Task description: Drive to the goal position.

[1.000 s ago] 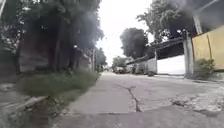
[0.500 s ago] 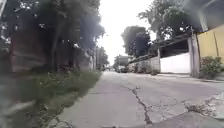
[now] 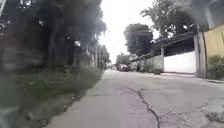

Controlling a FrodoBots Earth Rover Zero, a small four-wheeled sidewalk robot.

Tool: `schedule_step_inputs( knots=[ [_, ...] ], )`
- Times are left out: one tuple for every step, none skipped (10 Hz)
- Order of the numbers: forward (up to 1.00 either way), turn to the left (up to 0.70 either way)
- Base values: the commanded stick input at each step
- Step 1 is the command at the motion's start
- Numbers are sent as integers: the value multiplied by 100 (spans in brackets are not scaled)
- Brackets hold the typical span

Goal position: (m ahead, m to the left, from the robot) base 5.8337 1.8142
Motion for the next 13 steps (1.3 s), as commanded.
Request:
schedule_step_inputs(
  knots=[
    [70, 0],
    [70, -3],
    [70, -5],
    [70, -3],
    [70, -1],
    [70, 0],
    [70, 0],
    [70, 0],
    [70, 0],
    [70, 0],
    [70, 0],
    [70, 0],
    [70, 0]
  ],
)
